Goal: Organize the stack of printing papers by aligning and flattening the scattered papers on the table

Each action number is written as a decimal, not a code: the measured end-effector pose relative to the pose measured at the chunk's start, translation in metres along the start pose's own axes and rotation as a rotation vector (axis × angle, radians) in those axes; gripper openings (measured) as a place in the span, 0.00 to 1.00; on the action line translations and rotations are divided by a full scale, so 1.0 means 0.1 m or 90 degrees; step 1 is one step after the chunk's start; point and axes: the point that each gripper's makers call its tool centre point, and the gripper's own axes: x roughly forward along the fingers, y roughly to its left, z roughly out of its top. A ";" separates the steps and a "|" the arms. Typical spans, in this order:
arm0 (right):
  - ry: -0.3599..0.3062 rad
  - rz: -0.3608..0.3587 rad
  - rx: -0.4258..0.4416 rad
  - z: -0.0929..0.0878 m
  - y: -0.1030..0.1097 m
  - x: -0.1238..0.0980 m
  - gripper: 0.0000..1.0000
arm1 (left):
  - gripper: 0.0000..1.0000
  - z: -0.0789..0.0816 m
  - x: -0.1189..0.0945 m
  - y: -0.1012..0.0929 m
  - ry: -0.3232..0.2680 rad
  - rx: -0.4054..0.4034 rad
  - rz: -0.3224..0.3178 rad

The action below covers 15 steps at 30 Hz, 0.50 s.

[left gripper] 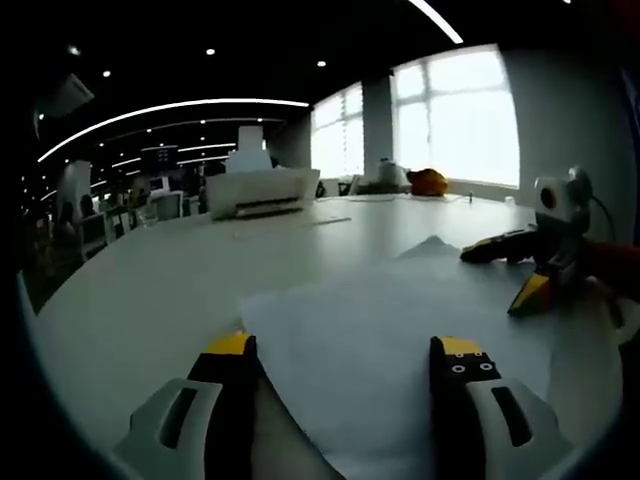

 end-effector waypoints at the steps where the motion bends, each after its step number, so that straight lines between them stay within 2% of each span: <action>1: -0.005 0.007 0.012 0.01 0.01 0.00 0.80 | 0.75 0.02 -0.01 0.01 -0.006 -0.001 0.001; 3: -0.021 0.027 0.052 0.06 0.05 -0.01 0.84 | 0.75 0.03 0.00 0.01 -0.010 -0.007 0.000; 7: -0.050 0.029 0.102 0.15 -0.02 -0.08 0.85 | 0.77 0.04 -0.01 0.01 -0.012 -0.004 0.002; 9: -0.075 0.023 0.106 0.21 -0.07 -0.12 0.87 | 0.78 0.06 -0.02 0.02 -0.018 -0.003 0.003; 10: -0.078 0.022 0.107 0.22 -0.08 -0.13 0.88 | 0.79 0.12 -0.04 -0.01 -0.040 -0.011 -0.010; 15: -0.082 0.009 0.103 0.24 -0.11 -0.16 0.90 | 0.84 0.19 -0.10 0.04 -0.061 -0.023 -0.008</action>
